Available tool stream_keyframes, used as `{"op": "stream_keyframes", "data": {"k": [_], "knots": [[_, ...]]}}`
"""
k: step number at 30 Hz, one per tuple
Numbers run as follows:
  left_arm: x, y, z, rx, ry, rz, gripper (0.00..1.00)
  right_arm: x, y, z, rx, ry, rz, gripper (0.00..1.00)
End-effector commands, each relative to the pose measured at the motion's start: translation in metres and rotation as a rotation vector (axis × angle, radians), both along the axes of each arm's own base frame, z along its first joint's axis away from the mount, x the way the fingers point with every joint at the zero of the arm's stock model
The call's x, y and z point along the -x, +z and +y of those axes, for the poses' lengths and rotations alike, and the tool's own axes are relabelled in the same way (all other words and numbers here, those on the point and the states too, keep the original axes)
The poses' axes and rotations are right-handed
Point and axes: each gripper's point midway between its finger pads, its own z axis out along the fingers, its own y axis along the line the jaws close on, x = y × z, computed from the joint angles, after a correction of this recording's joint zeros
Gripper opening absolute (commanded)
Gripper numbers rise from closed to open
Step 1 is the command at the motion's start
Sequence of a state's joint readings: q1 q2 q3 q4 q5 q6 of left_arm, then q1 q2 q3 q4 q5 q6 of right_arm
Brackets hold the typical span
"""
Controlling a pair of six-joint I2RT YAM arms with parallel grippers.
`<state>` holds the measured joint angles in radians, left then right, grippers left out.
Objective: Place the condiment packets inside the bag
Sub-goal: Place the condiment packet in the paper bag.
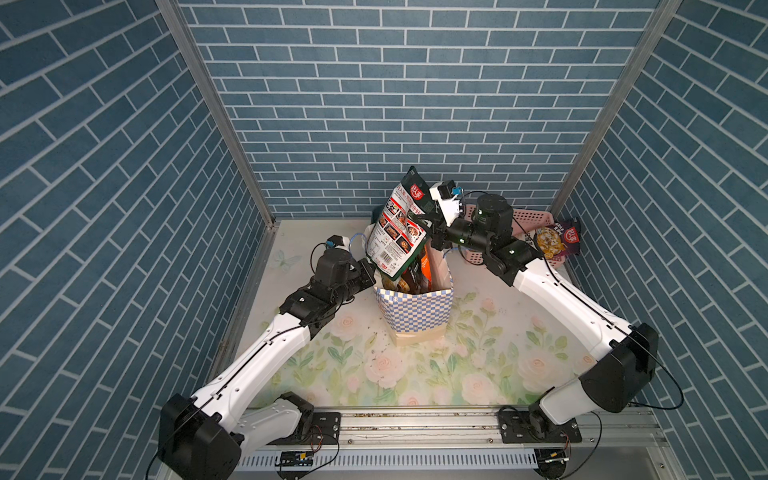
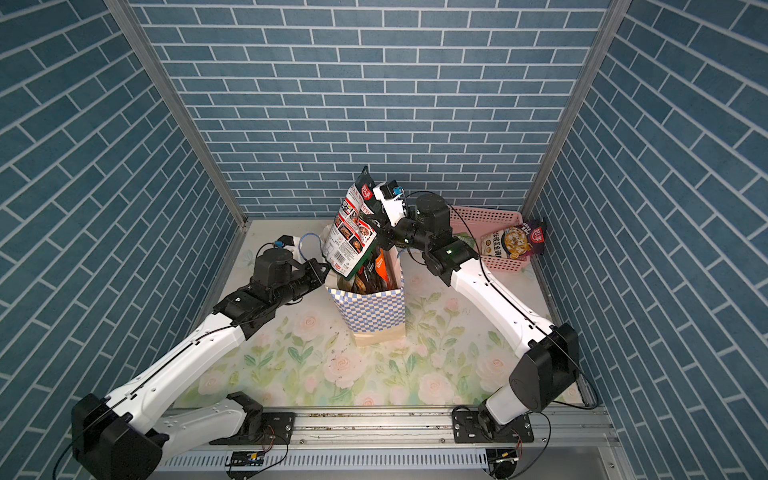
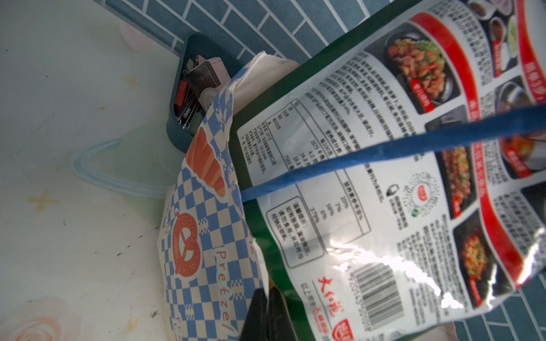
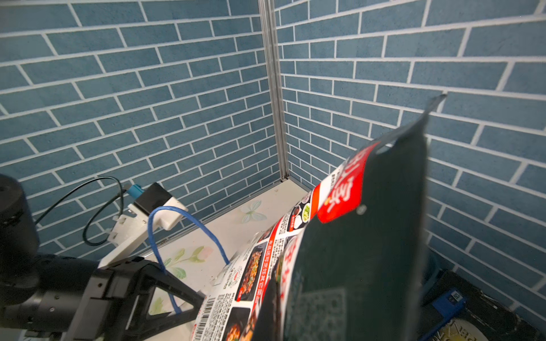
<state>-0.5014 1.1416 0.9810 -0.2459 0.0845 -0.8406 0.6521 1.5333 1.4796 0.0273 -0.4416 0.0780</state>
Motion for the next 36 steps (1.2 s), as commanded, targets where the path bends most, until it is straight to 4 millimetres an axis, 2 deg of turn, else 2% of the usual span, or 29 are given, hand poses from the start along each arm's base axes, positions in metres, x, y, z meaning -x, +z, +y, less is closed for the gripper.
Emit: {"op": "stream_keyframes", "data": {"k": [1,11,20,26,29,32,36], "knots": [[-0.005,0.025,0.001,-0.023,0.006,-0.037,0.00,0.006,0.020,0.000,-0.037,-0.027,-0.055,0.00],[-0.002,0.011,0.025,-0.134,0.086,0.005,0.00,-0.021,-0.003,-0.035,0.056,-0.234,-0.021,0.00],[-0.004,0.013,0.022,-0.119,0.082,-0.008,0.00,-0.015,-0.004,-0.060,0.061,-0.246,-0.038,0.00],[-0.008,0.023,0.011,-0.078,0.048,-0.033,0.00,-0.007,0.000,-0.035,-0.021,-0.149,-0.012,0.00],[-0.009,0.028,0.005,-0.054,0.025,-0.042,0.00,-0.001,0.012,-0.019,-0.089,-0.115,-0.025,0.00],[-0.009,0.028,0.002,-0.048,0.011,-0.040,0.00,0.003,0.024,-0.006,-0.140,-0.125,-0.062,0.00],[-0.009,0.027,0.000,-0.042,0.005,-0.037,0.00,0.010,0.026,0.017,-0.152,-0.159,-0.121,0.00]]}}
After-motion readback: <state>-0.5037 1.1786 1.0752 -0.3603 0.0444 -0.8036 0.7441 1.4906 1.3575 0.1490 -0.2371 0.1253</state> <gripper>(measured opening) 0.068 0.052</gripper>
